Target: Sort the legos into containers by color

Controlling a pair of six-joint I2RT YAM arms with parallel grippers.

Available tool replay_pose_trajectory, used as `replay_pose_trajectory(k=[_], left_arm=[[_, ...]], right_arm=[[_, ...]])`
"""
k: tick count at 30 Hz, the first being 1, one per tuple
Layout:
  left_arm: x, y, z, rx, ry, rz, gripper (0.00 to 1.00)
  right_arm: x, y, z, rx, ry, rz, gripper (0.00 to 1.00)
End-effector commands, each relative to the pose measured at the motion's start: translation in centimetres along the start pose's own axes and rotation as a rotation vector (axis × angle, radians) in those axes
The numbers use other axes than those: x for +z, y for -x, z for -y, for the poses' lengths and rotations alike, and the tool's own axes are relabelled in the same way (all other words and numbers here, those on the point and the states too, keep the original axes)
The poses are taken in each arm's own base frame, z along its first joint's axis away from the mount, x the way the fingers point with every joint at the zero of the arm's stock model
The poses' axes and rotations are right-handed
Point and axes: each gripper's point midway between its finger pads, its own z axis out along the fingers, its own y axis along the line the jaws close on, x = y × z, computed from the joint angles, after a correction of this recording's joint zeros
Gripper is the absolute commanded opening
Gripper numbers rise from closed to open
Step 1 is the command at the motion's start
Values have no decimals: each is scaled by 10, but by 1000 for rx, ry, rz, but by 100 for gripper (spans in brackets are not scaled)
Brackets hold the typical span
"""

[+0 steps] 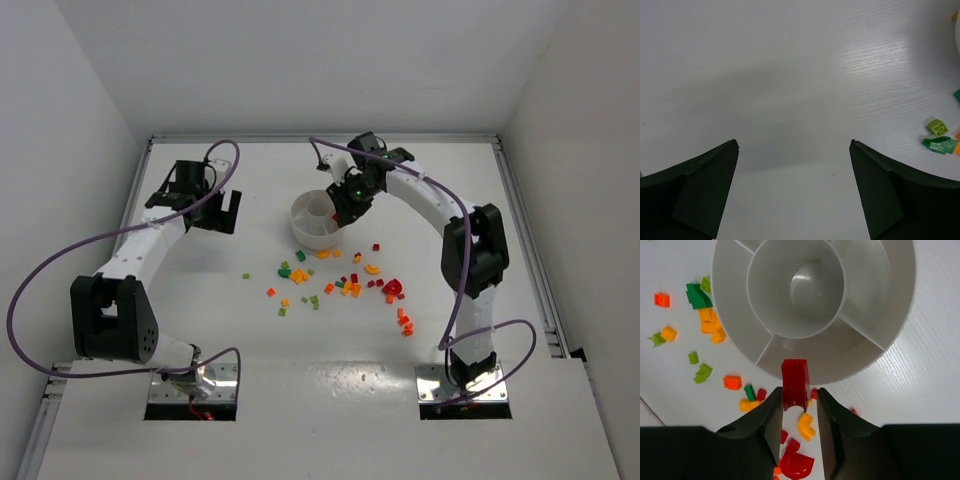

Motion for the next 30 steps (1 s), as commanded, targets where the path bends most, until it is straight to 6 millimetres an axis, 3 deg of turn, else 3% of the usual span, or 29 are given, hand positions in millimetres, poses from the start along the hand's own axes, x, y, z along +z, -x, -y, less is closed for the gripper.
replay_pose_trajectory(k=[1,5,9,10,13,14,16,17,19,20,21,22,26,30], left_arm=[[-7,20,2,-4,-14,43,100],[-8,24,2,-4,-13,52,100],[-7,26,3,-3,-22,53,100],[-7,26,3,-3,-22,53,100],[-9,30,3,-3,-21,62,100],[-9,30,3,-3,-21,62,100],[-11,32,2,-3,-20,71,100],[-10,27,3,-3,-21,61,100],[-8,23,5,-3,-33,52,100],[-8,23,5,-3,-33,52,100],[-8,23,7,-3,-42,53,100],[-8,23,7,-3,-42,53,100],[-6,22,7,-3,-42,53,100],[-6,22,7,-3,-42,53,100]], right_arm=[[-9,22,-3,-25,-17,52,36],[-18,27,-4,-22,-31,69,54],[-33,20,-9,-27,-56,75,62],[-47,21,-7,-24,-70,97,62],[-54,-13,-10,-27,-84,36,60],[-59,-39,-11,-40,-96,-12,55],[-64,-65,-14,-42,-100,-45,50],[-57,-97,-18,-37,-96,-114,48],[-66,-121,-20,-35,-123,-139,47],[-61,-146,-23,-15,-107,-186,47],[-64,-153,-25,-15,-117,-191,47],[-62,-173,-28,7,-105,-226,47],[-56,-202,-30,27,-114,-266,64],[-47,-204,-25,33,-128,-259,71]])
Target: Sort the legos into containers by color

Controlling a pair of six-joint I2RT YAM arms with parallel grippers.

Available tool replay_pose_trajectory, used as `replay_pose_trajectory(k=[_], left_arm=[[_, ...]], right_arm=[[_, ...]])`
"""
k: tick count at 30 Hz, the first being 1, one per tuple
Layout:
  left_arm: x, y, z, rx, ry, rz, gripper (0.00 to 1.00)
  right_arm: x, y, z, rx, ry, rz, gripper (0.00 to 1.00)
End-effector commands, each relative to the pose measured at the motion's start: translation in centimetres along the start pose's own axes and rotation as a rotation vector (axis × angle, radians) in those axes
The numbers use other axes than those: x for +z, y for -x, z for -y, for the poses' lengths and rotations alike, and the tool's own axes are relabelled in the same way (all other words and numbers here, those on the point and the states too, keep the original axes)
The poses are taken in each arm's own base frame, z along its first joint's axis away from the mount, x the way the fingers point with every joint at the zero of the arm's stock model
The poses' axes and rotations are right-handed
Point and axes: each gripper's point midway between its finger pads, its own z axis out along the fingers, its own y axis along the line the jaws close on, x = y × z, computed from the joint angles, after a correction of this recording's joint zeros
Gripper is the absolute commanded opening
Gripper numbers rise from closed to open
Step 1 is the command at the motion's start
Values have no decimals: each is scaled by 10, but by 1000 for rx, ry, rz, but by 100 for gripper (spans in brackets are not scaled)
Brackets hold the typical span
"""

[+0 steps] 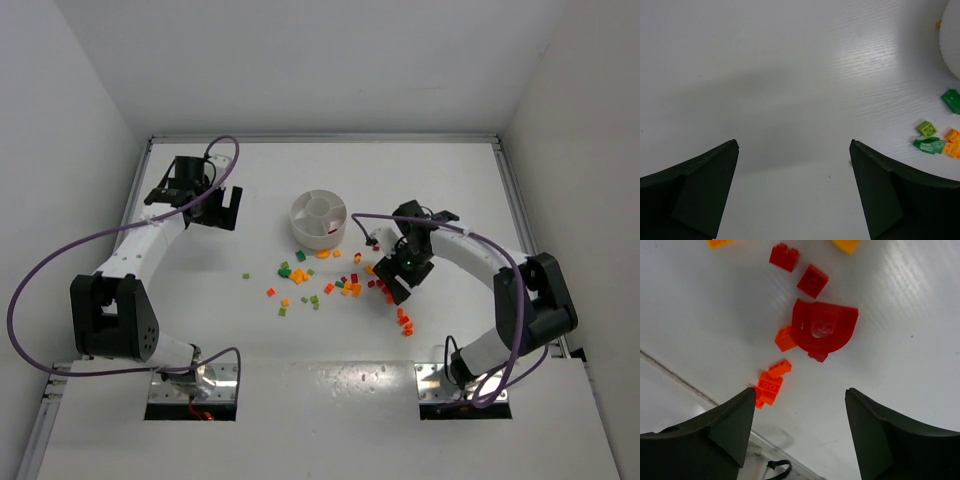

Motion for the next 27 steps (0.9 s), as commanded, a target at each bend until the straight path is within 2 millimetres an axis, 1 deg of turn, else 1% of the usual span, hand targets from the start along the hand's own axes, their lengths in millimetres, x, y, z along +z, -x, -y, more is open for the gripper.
replay_pose_trajectory(k=[1,2,3,4,5,6,7,8,9,10,12,15,17,18,19,20,22,27], left_arm=[[-3,12,3,-3,-12,39,100],[-3,12,3,-3,-12,39,100],[-3,12,3,-3,-12,39,100],[-3,12,3,-3,-12,39,100],[-3,12,3,-3,-12,39,100],[-3,12,3,-3,-12,39,100],[-6,13,2,-2,-2,47,100],[-5,9,2,-3,-3,38,100],[-5,9,2,-3,-3,38,100],[-5,9,2,-3,-3,38,100],[-3,6,3,-3,-5,29,100],[-3,6,3,-3,-5,29,100],[-3,6,3,-3,-5,29,100],[-5,9,2,-3,-3,38,100],[-2,8,2,-3,-5,29,100],[-2,8,2,-3,-5,29,100],[-3,11,2,-3,-3,38,100],[-1,10,2,-3,-5,29,100]], right_arm=[[-4,26,15,-19,-70,104,73],[-1,28,16,-1,-65,95,74],[-4,34,20,-6,-85,114,74],[0,36,18,-6,-81,110,75],[1,37,22,10,-94,98,75],[2,41,21,-1,-97,108,78],[7,38,20,18,-89,91,79],[7,42,22,18,-89,91,80],[12,42,22,46,-81,75,89],[15,40,24,49,-86,59,94],[16,44,26,56,-90,69,99],[21,48,28,64,-92,75,99],[29,44,33,69,-104,48,99],[29,46,33,79,-104,48,99],[29,45,35,79,-114,45,99],[33,46,36,80,-113,40,99],[36,44,36,82,-109,29,99],[44,40,34,88,-88,4,99]])
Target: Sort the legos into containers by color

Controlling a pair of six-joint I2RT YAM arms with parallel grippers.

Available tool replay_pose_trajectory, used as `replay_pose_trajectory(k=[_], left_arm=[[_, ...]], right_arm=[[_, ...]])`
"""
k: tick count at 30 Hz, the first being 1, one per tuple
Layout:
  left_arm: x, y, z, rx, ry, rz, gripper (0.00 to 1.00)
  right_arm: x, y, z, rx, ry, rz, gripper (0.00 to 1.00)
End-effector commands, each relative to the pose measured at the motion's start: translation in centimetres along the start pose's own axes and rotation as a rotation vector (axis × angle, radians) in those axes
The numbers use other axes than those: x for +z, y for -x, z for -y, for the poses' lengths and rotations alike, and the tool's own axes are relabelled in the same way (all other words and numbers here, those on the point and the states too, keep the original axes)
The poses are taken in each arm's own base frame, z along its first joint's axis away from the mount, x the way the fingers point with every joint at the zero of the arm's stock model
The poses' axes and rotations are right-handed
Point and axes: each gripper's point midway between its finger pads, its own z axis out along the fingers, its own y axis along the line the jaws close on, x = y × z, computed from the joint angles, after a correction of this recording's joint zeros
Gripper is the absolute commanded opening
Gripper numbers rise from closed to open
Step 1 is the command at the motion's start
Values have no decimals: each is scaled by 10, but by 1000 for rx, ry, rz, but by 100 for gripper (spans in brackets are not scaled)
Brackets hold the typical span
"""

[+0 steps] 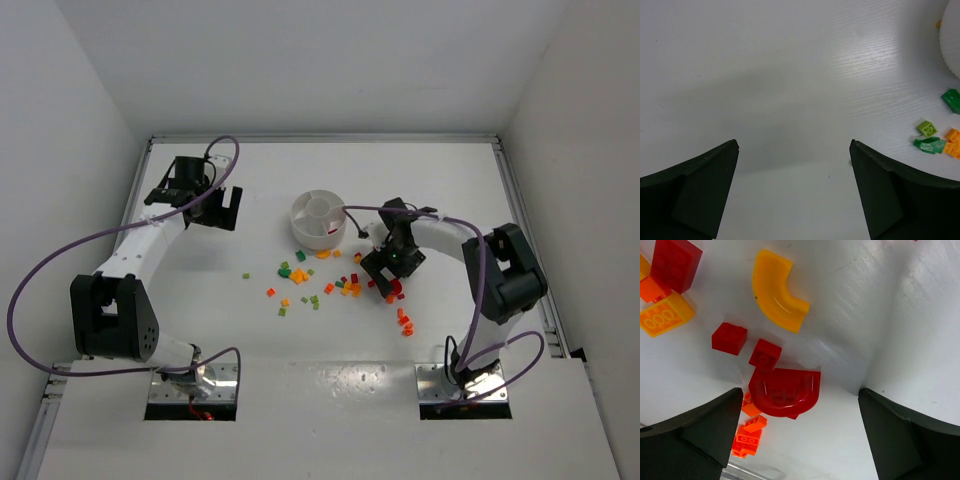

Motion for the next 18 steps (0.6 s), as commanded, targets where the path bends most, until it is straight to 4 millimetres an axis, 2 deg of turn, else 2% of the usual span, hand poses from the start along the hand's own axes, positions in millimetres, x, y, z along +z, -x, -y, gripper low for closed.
replay_pose_trajectory(k=[1,7,9,18], left_arm=[[-1,10,2,-3,-4,30,100],[-1,10,2,-3,-4,30,100],[-1,10,2,-3,-4,30,100],[1,12,1,-3,-4,30,100]], right_arm=[[-1,17,3,1,-11,36,99],[2,17,0,2,12,34,84],[2,18,-2,2,24,38,75],[7,6,-13,8,47,4,55]])
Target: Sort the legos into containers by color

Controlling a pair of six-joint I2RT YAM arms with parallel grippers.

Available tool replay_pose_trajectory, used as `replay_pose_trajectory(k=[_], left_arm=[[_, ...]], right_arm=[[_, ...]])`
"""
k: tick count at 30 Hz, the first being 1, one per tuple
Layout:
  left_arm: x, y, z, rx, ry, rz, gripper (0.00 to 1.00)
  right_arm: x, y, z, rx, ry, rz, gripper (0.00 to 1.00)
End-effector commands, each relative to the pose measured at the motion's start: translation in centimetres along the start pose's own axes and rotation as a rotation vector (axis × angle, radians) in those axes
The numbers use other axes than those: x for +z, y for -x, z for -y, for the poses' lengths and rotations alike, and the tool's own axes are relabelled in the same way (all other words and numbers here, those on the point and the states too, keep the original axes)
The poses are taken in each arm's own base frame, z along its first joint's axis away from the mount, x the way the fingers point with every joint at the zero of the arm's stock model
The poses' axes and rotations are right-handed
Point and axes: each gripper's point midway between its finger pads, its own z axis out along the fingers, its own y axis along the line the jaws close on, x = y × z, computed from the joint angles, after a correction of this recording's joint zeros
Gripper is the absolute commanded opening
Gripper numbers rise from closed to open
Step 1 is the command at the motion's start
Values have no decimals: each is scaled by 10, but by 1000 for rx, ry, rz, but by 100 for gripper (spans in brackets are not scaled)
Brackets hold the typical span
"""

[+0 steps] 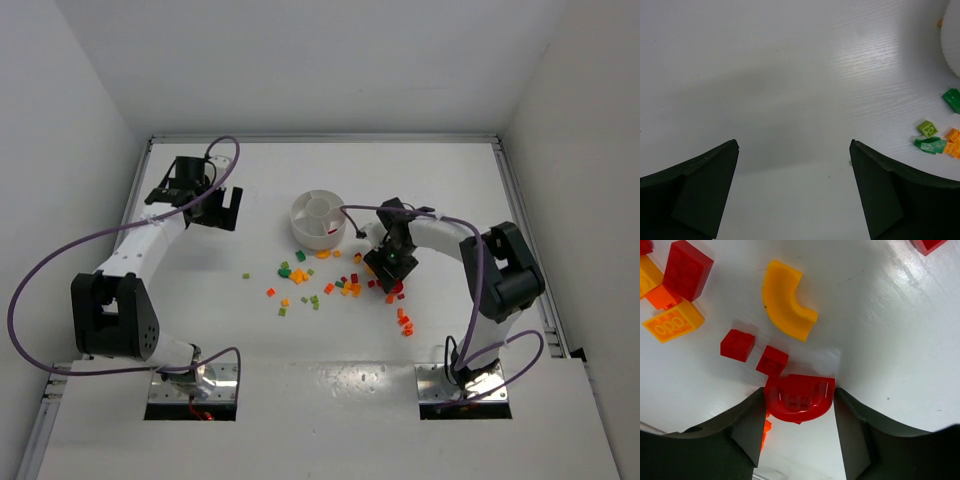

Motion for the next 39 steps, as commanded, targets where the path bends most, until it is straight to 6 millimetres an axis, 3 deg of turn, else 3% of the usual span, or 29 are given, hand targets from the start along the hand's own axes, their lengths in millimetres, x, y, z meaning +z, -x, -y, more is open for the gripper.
replay_pose_trajectory(k=[1,3,8,18,24,32,39], left_arm=[[-1,13,1,-3,-4,33,100],[-1,13,1,-3,-4,33,100],[-1,13,0,-3,5,32,100],[-1,13,0,-3,5,32,100],[-2,17,-1,-3,7,42,100],[2,17,-3,-3,16,32,100],[2,22,-5,-3,26,38,100]], right_arm=[[4,1,-9,9,28,1,53],[4,1,-9,9,28,1,47],[-6,13,-14,-4,47,28,44],[-89,68,-27,-59,76,286,42],[-132,119,-27,-98,52,453,42],[-131,174,-15,-109,59,514,42],[-127,195,-7,-111,57,521,44]])
